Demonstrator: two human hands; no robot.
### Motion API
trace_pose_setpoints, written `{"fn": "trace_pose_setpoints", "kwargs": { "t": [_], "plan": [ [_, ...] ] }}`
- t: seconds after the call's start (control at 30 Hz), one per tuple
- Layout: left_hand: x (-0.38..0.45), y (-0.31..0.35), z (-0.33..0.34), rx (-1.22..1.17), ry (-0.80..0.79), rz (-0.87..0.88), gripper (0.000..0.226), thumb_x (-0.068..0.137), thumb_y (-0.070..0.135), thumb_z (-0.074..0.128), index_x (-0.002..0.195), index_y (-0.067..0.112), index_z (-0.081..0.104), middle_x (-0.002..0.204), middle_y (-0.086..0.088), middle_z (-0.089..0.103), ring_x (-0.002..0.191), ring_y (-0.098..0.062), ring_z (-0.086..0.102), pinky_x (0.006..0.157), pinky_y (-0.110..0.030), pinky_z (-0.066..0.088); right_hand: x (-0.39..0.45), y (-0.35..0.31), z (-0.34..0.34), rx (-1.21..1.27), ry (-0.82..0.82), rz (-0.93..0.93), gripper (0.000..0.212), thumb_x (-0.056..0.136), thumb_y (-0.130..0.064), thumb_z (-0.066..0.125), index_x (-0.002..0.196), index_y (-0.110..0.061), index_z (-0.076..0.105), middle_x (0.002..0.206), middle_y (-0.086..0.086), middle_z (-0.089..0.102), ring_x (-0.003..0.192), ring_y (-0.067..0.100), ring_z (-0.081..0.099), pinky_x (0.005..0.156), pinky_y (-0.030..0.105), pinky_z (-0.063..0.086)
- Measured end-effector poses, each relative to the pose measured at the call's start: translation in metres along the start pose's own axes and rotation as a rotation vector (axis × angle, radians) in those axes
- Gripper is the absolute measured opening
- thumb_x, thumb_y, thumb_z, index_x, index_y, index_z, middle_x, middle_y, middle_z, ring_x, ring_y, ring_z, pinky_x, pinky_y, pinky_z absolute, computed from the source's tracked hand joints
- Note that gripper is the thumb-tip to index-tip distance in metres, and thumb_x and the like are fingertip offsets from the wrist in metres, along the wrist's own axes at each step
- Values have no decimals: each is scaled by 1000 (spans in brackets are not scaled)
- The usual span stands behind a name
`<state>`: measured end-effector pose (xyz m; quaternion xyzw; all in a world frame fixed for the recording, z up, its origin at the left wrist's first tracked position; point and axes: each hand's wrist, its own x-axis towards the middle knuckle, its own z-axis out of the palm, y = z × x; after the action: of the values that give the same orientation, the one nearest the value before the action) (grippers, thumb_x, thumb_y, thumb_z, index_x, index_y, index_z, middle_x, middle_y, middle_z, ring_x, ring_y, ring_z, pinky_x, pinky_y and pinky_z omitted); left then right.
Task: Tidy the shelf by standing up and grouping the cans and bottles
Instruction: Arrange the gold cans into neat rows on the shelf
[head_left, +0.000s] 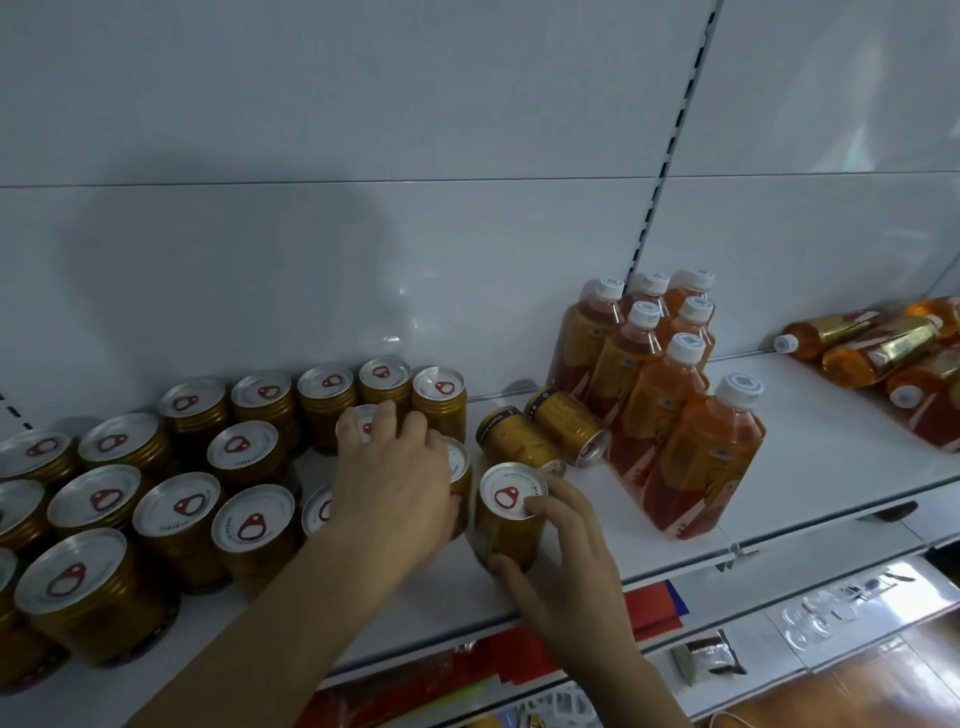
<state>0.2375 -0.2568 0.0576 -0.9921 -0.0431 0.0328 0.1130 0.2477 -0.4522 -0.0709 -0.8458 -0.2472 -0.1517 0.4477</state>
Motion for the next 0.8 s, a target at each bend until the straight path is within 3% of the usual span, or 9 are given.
{"fn": "trace_pose_setpoints", "kwargs": {
  "t": [0.1, 0.2, 0.3, 0.4, 0.53, 0.6, 0.67, 0.73, 0.8],
  "plan": [
    [2, -16, 0, -43, -27, 31, 63, 100, 57, 56, 153, 25, 44, 161, -4, 37, 159, -34, 16, 127, -60, 17, 3, -5, 11, -22, -24, -43, 61, 86, -53, 72, 139, -39, 46, 160, -21, 38, 148, 5, 42, 114, 19, 40],
    [5, -27, -1, -126, -60, 84, 69, 98, 60, 58, 156, 27, 41, 164, -1, 34, 158, -30, 16, 129, -55, 17, 5, -7, 11, -28, -56, -65, 71, 88, -55, 72, 150, -43, 40, 164, -33, 27, 152, -8, 29, 119, 9, 28],
    [13, -37, -9, -278, -80, 147, 79, 97, 64, 57, 162, 27, 31, 165, 3, 32, 156, -23, 21, 128, -49, 23, 0, 0, -6, -35, -34, -36, 84, 93, -66, 68, 163, -41, 30, 170, -21, 31, 157, 0, 28, 124, 12, 22],
    [23, -37, -21, -395, 0, 221, 80, 101, 60, 54, 167, 26, 21, 171, 4, 26, 158, -19, 19, 128, -45, 23, 1, 9, -30, -95, 74, 30, 76, 99, -69, 57, 164, -38, 33, 170, -17, 35, 157, 0, 29, 123, 12, 22],
    [38, -1, -33, -447, 42, 238, 86, 101, 69, 47, 169, 25, 17, 172, -1, 27, 159, -23, 21, 128, -45, 23, 9, 26, -38, -236, 118, 136, 71, 102, -61, 56, 164, -29, 39, 167, -11, 41, 153, 3, 34, 122, 24, 30],
    [48, 23, -30, -354, 27, 256, 88, 97, 75, 46, 167, 27, 22, 167, -4, 37, 153, -29, 33, 122, -50, 33, 15, 32, -33, -301, 111, 210, 75, 102, -57, 60, 166, -24, 37, 168, -4, 42, 153, 10, 36, 121, 28, 31],
    [61, 46, -22, -292, -23, 292, 81, 92, 77, 50, 156, 28, 40, 153, -4, 51, 139, -31, 48, 109, -49, 46, 22, 36, -28, -330, 107, 250, 80, 101, -54, 65, 167, -21, 34, 168, 3, 42, 153, 21, 41, 119, 34, 37],
    [76, 59, -16, -284, -82, 317, 65, 88, 75, 55, 134, 29, 57, 129, -2, 60, 118, -27, 59, 94, -45, 53, 29, 40, -26, -337, 91, 268, 81, 102, -60, 57, 168, -20, 31, 169, 7, 41, 152, 25, 43, 118, 39, 41],
    [90, 64, -14, -289, -152, 325, 58, 86, 74, 60, 123, 29, 62, 115, -1, 59, 104, -24, 60, 89, -44, 55, 33, 45, -28, -322, 61, 272, 82, 103, -66, 50, 169, -21, 29, 170, 5, 39, 154, 23, 40, 121, 35, 37]
  ]
}}
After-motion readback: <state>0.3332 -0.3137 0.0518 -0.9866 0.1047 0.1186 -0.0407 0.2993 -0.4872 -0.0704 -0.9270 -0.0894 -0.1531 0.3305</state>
